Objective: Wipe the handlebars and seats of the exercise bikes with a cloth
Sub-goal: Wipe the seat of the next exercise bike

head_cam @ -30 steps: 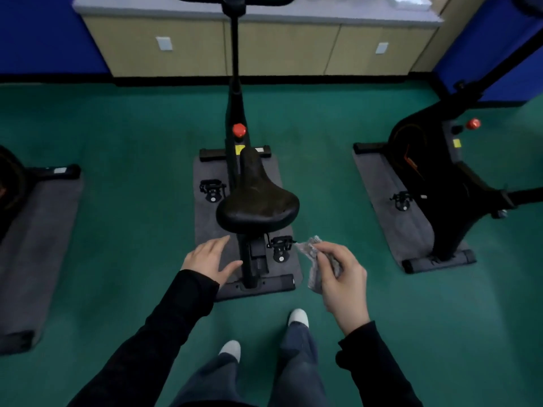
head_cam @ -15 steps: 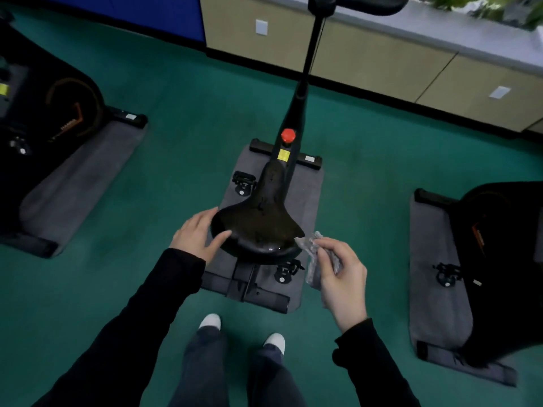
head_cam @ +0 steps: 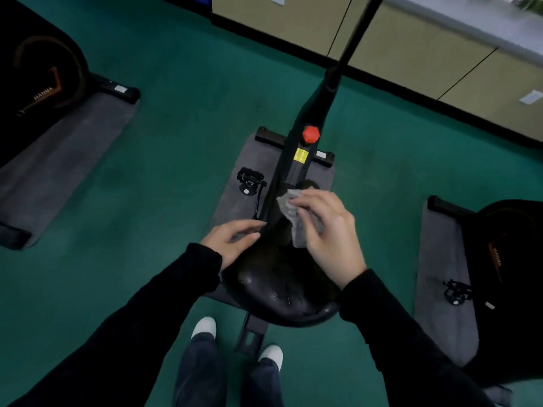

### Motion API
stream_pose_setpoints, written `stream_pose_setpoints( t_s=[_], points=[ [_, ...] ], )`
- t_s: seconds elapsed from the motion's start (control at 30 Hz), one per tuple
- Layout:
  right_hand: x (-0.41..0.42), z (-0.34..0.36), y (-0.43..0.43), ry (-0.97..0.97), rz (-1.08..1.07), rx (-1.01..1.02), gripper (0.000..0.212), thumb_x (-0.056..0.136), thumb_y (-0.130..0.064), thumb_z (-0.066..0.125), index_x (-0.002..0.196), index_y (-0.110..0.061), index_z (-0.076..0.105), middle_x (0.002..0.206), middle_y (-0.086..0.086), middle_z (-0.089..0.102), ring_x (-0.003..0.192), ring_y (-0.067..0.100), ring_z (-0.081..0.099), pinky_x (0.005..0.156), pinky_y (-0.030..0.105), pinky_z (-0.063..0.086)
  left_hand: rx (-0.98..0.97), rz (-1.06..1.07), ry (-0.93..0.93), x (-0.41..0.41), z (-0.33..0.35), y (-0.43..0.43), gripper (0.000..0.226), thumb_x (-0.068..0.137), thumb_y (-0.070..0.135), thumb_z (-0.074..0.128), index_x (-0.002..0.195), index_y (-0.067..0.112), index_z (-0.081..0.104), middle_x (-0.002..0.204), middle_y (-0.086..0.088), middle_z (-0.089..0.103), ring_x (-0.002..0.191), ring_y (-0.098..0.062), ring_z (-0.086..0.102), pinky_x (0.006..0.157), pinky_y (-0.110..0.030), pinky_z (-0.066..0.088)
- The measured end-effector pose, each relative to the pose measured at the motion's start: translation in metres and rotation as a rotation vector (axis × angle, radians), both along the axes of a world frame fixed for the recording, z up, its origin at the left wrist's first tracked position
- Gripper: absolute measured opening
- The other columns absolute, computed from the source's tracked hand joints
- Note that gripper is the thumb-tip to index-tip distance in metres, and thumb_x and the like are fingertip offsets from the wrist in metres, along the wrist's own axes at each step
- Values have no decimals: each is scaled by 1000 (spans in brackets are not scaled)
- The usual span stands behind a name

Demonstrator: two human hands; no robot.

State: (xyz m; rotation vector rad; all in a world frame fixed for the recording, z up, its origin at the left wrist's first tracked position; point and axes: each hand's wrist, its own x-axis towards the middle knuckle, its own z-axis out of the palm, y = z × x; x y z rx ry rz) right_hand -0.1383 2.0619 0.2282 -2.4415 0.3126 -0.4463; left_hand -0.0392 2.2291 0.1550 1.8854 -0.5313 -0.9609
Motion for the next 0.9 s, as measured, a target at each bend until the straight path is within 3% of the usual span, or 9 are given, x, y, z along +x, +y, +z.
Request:
stream_pose_setpoints(
  t_s=[0.1, 0.2, 0.27, 0.43, 0.57, 0.63, 0.77, 0.9],
  points=[
    [20, -10, 0, 96, 267, -235, 14, 90, -4, 59, 98, -3, 70, 106, 10, 67, 105, 31, 60, 93, 40, 45, -133, 44, 119, -3, -11, 3, 31, 93, 15, 56, 99, 44, 65, 112, 9, 67, 110, -7, 59, 97, -17, 41],
    [31, -16, -8, 226, 472, -413, 17, 92, -14, 59, 99, -5, 72, 103, 8, 69, 110, 30, 61, 98, 43, 43, -209, 24, 118, -4, -16, 3, 30, 93, 13, 55, 101, 41, 65, 114, 14, 64, 112, 1, 55, 98, -10, 35],
    [38, -16, -17, 279, 498, -436, 22, 94, -16, 54, 99, -4, 72, 102, 9, 69, 106, 30, 61, 97, 43, 44, -243, -3, 131, -4, -19, 3, 29, 93, 13, 55, 104, 38, 64, 117, 15, 62, 114, 4, 53, 100, -11, 33],
    [62, -7, -35, 278, 182, -348, 13, 89, 1, 56, 90, 0, 68, 97, 12, 67, 96, 34, 59, 88, 34, 44, -253, -52, 128, 2, -23, 2, 29, 92, 16, 56, 108, 39, 63, 119, 16, 60, 117, 4, 47, 103, -13, 30],
    [54, -10, -10, 472, 611, -472, 11, 83, -6, 59, 83, -8, 69, 84, 8, 65, 82, 29, 58, 75, 35, 42, -233, -72, 34, 3, -23, 3, 29, 90, 21, 59, 105, 46, 59, 116, 23, 59, 117, 8, 41, 98, -5, 25],
    [69, -6, -20, 581, 631, -458, 12, 85, -10, 59, 86, -10, 71, 84, 6, 65, 82, 27, 58, 76, 33, 43, -234, -84, 28, 4, -24, 3, 28, 91, 24, 57, 107, 47, 59, 117, 23, 58, 118, 7, 40, 99, -5, 24],
    [83, -11, -40, 488, 332, -485, 15, 88, -6, 57, 93, -4, 71, 90, 12, 65, 91, 31, 58, 80, 30, 40, -231, -108, 8, 4, -25, 2, 28, 91, 26, 55, 109, 48, 57, 118, 24, 57, 120, 4, 39, 105, -18, 26],
    [46, -22, -22, 262, 347, -391, 16, 93, -9, 57, 98, -1, 70, 102, 12, 66, 102, 29, 59, 95, 35, 45, -227, -143, -3, 6, -22, 0, 34, 93, 22, 54, 115, 47, 53, 121, 25, 54, 122, 3, 37, 107, -19, 25]
  ],
)
